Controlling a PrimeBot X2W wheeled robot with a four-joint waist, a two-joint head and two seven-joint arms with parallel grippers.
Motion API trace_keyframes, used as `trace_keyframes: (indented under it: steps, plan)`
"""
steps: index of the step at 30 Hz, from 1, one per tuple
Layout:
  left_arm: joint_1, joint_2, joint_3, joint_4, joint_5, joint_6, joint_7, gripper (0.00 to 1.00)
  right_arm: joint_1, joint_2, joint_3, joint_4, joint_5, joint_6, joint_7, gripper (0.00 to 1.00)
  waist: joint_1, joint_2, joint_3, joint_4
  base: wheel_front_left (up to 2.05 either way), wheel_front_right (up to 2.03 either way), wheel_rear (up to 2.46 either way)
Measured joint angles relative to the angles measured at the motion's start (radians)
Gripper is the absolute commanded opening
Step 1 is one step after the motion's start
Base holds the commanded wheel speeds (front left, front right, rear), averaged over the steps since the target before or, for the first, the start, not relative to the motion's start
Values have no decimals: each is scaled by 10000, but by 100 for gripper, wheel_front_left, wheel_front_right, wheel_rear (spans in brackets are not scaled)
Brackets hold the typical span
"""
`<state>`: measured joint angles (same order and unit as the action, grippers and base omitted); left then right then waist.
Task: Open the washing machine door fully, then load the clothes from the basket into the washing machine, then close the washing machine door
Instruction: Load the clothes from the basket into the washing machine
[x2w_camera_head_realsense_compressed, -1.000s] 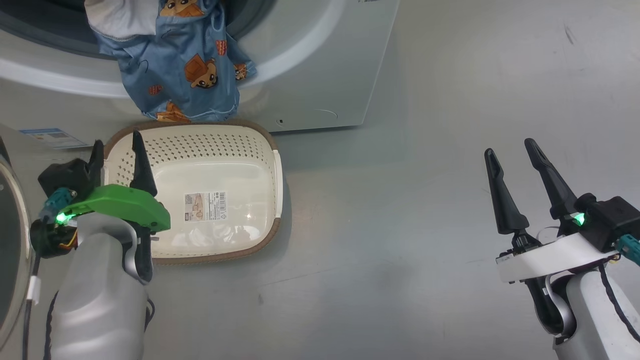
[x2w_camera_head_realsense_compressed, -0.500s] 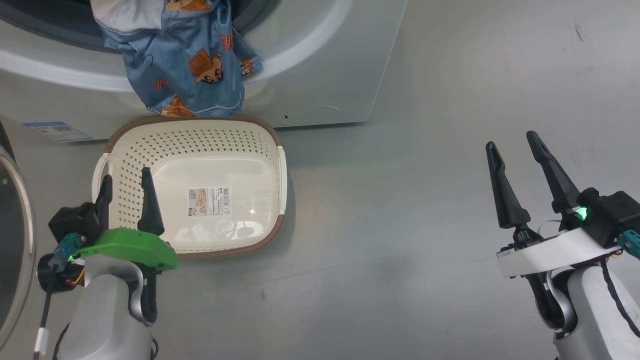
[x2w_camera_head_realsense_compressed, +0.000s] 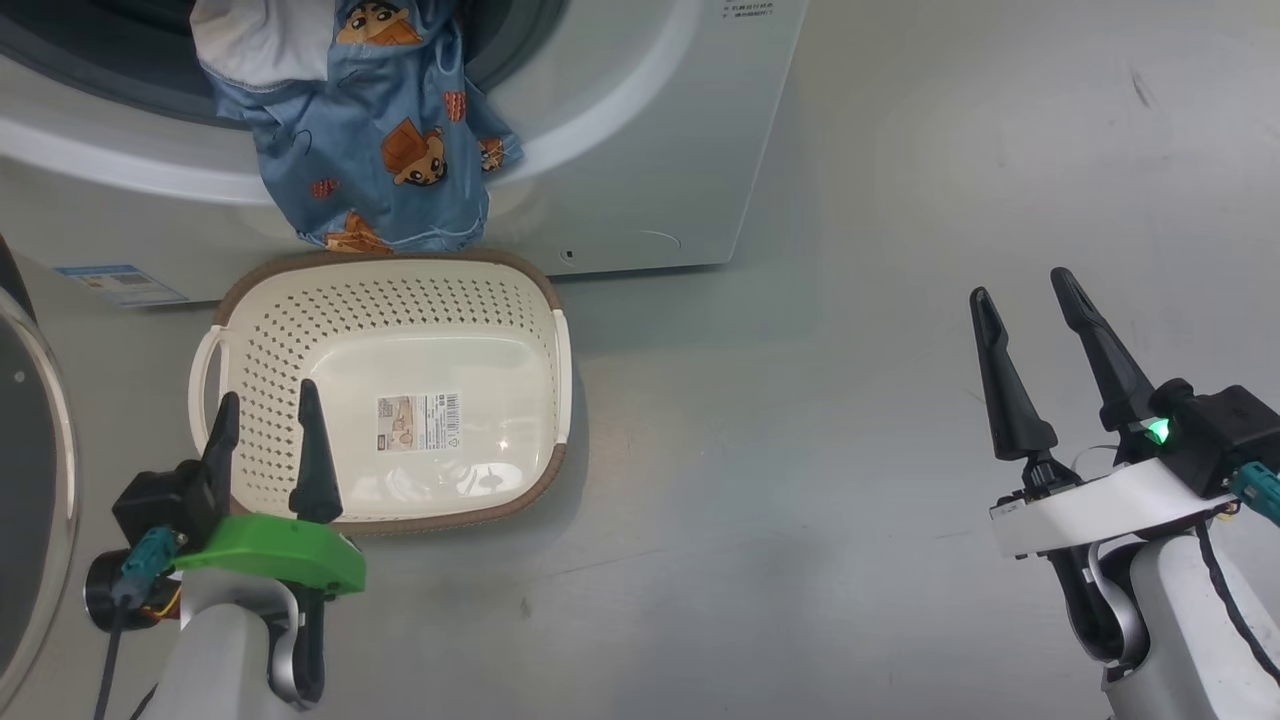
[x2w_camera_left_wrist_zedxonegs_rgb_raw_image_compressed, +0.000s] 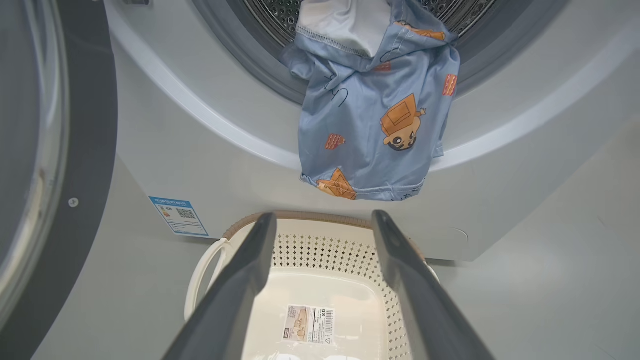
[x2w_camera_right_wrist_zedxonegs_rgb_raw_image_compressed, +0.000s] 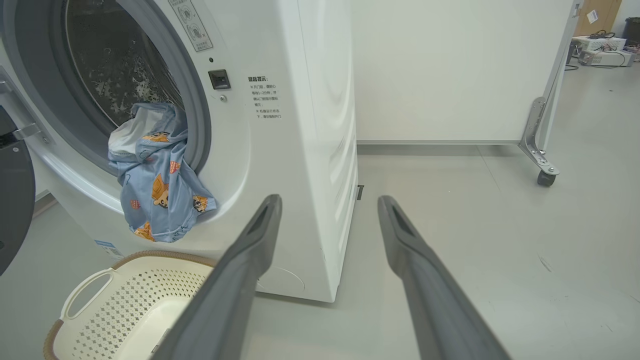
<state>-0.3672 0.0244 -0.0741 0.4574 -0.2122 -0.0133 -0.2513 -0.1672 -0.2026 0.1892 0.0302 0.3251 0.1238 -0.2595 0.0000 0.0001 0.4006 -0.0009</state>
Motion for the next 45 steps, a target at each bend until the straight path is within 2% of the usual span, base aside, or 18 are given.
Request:
trace_keyframes:
  steps: [32, 37, 45]
  plan:
    - [1174, 31, -566, -1791, -71, 443, 0, 100, 207, 199, 44, 40, 6, 0, 2, 100, 0, 0, -126, -221, 0, 0, 0]
    - [1254, 42, -453, -2040, -71, 616, 0, 100, 204, 343, 222, 36, 13, 0, 0, 100, 0, 0, -26, -397, 0, 0, 0]
    - [1099, 224, -255, -2234, -71, 642, 50, 100, 189, 564, 410, 36, 21, 0, 2, 100, 0, 0, 252, -854, 0, 0, 0]
